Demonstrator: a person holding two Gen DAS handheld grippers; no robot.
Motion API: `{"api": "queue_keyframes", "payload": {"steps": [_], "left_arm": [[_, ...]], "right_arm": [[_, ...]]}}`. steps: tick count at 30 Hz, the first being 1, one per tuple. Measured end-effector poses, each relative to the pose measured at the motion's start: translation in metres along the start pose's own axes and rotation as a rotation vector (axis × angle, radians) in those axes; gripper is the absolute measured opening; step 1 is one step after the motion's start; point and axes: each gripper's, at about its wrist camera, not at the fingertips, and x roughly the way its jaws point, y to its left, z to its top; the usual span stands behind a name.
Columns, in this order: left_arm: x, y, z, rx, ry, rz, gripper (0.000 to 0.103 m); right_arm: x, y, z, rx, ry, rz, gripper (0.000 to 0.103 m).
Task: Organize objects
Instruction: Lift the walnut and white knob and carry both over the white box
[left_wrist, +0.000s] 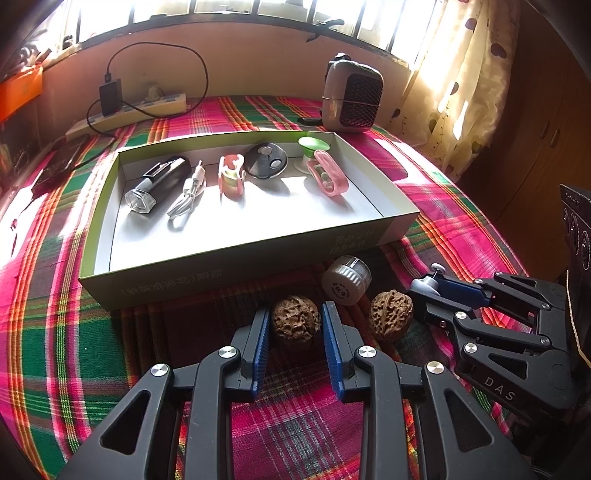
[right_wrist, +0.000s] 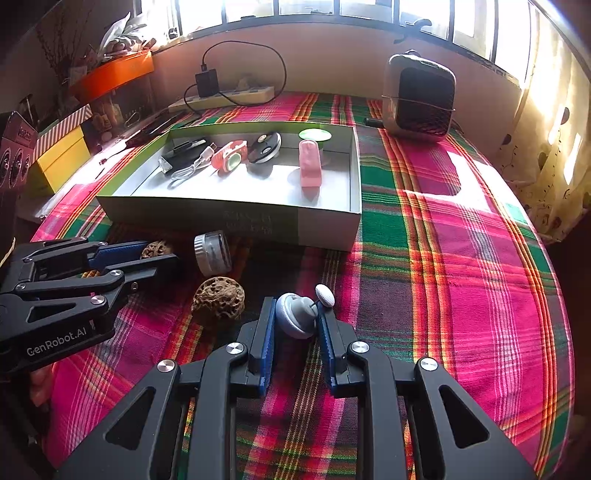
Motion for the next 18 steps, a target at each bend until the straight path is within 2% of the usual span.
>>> {"api": "queue_keyframes", "payload": {"steps": [18], "left_arm": [[-0.016,0.003,0.000,-0.001,-0.041,0.017,0.025]], "right_arm": [[-0.009,0.001,0.001,0.009,-0.025,-0.003,0.023]]}}
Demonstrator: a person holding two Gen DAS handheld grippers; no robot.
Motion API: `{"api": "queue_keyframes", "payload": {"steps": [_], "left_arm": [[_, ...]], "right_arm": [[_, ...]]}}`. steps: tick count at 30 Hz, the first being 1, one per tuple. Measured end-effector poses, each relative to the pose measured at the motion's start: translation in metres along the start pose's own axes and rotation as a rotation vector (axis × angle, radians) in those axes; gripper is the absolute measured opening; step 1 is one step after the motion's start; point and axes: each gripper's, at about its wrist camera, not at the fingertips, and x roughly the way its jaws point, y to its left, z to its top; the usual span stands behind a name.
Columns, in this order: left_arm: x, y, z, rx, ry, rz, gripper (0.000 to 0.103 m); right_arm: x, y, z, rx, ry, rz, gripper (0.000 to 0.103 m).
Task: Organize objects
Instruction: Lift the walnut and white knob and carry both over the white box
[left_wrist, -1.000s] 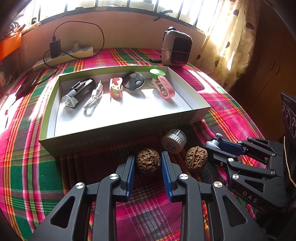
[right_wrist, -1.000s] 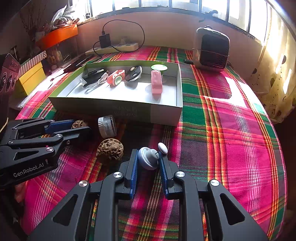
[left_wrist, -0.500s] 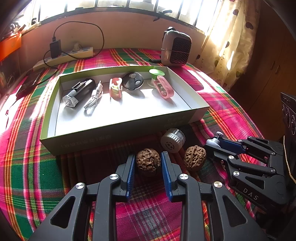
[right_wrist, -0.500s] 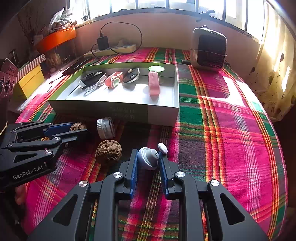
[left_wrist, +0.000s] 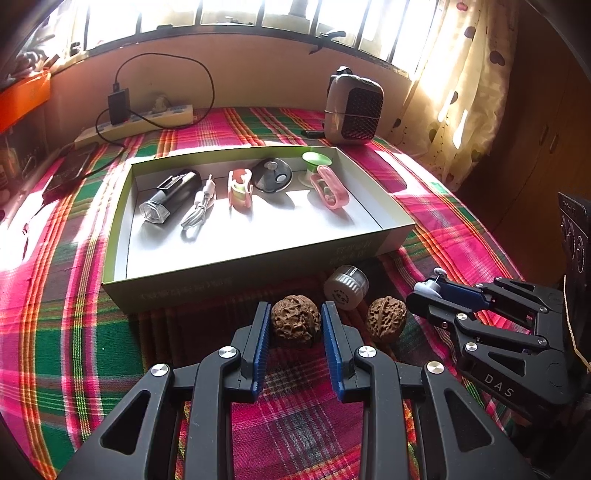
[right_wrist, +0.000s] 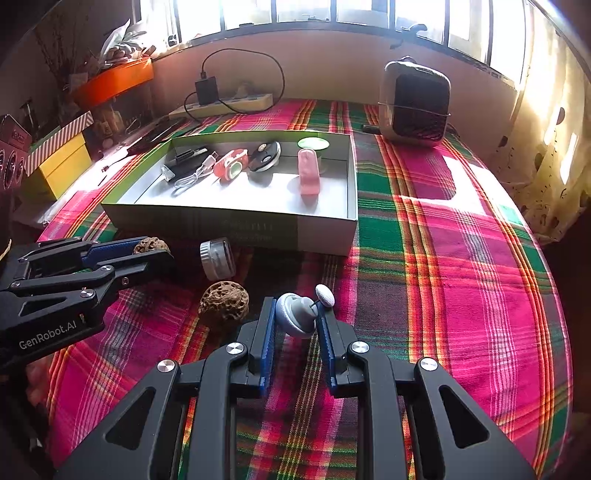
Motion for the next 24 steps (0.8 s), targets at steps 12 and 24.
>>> {"api": "queue_keyframes", "payload": {"steps": [12,24], "left_arm": [[-0.024,0.005,0.009,-0.002,-0.053,0.037,0.025],[-0.032,0.021,0.024,-0.029,-0.081,0.066,0.025]], "right_arm": [[-0.016,0.006,0.013,-0.022,-0.047,0.000,0.023],[-0.021,0.018,0.040,-0.056,-0.095,0.028,0.023]]}}
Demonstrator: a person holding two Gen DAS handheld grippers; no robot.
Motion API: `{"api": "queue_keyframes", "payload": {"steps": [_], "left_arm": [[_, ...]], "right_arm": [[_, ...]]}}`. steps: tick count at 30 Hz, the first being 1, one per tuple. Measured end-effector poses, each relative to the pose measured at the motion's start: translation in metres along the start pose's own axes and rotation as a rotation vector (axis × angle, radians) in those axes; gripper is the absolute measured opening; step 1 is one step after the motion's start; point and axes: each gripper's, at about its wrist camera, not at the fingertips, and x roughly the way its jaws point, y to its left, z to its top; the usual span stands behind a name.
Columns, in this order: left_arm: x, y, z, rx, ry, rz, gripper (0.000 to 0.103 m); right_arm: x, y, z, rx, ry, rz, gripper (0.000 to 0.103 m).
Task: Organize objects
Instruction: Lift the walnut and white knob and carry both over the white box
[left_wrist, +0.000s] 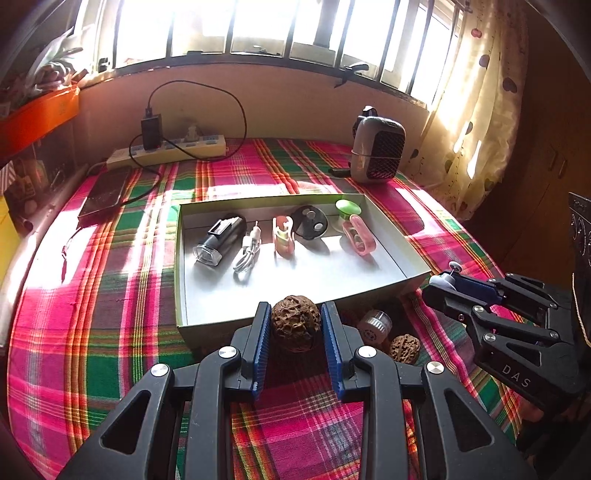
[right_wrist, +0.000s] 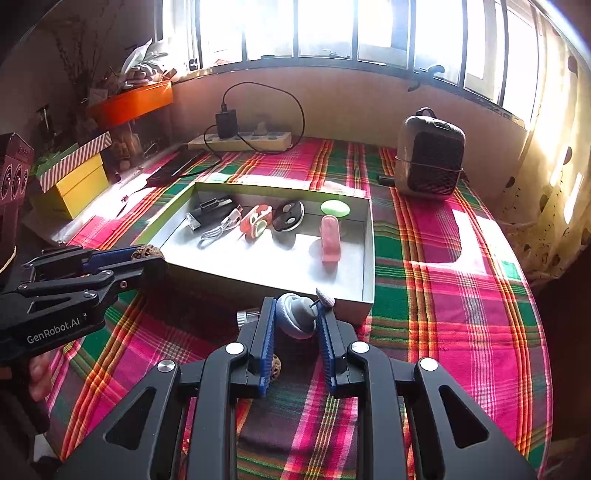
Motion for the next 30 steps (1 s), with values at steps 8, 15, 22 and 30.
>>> {"api": "queue_keyframes", "payload": {"steps": [8,15,22,30], "left_arm": [[0.009,0.012,0.010,-0.019,-0.001,0.019,0.025],[0.022,0.020,0.018,-0.030,0.010,0.032,0.025],[0.038,0.026,0.023,-0.029,0.029,0.045,0.025],[0.057,0.031,0.027,-0.035,0.058,0.050,0.025]], "right_arm": [[0.014,0.005,0.018,-0.019,-0.005,0.019,0.023],[0.034,0.004,0.032,-0.026,0.005,0.030,0.023],[0.061,0.006,0.046,-0.042,0.027,0.038,0.023],[0.090,0.008,0.054,-0.055,0.074,0.057,0.023]]}}
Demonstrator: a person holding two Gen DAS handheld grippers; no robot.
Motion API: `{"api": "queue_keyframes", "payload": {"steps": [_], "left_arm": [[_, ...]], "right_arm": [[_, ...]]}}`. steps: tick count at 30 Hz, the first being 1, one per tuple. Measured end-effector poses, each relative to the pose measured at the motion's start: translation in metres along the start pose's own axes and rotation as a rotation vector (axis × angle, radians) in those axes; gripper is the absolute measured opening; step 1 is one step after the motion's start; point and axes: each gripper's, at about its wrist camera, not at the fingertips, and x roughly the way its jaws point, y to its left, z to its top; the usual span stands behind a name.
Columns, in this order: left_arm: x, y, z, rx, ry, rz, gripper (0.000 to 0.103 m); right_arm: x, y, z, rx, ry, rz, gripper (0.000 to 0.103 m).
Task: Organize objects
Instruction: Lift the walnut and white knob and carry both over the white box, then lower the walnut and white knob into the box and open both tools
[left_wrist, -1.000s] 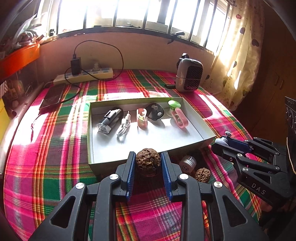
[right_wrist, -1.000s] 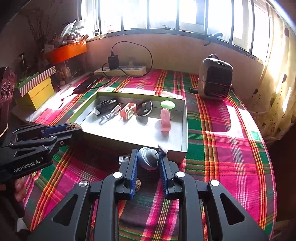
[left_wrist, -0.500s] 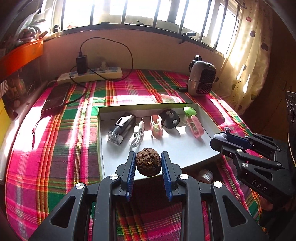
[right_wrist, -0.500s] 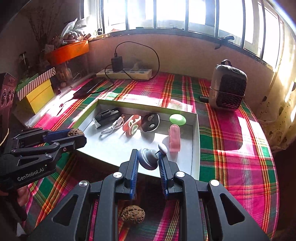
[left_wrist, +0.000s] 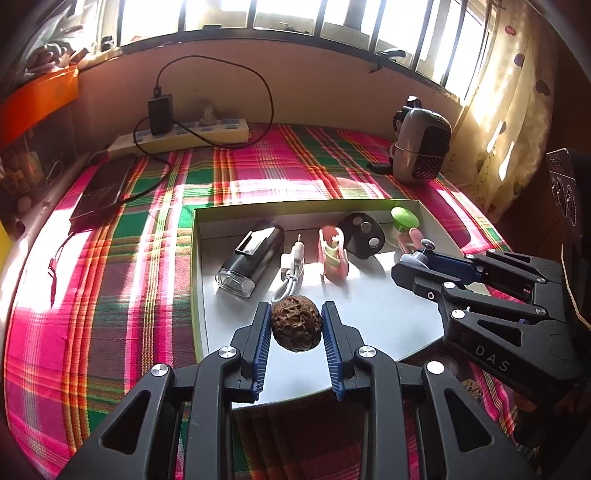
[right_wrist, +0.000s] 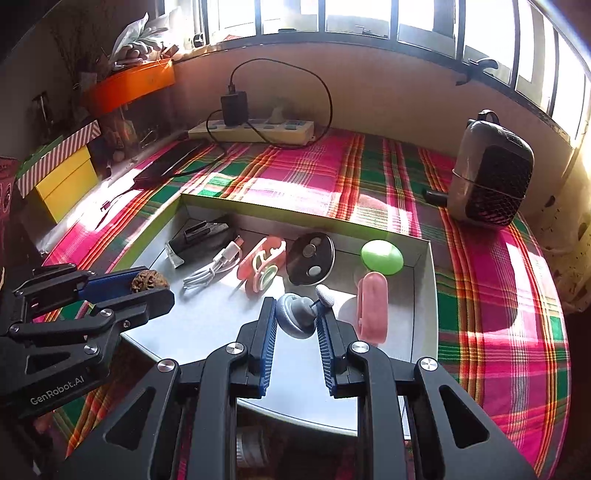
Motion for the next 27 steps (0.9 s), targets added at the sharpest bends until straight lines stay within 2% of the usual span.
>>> {"api": "queue_keyframes", "payload": {"steps": [11,27], "left_arm": [[0.019,0.007,0.004,0.001,0.030,0.026,0.025],[0.025,0.004,0.007,0.047,0.017,0.067,0.025]], "right_arm": [[0.029,0.003,0.009,-0.021,0.049,0.020,0.023],[0.047,0.004,0.015,-0.041,0.072,0.014,0.023]]}}
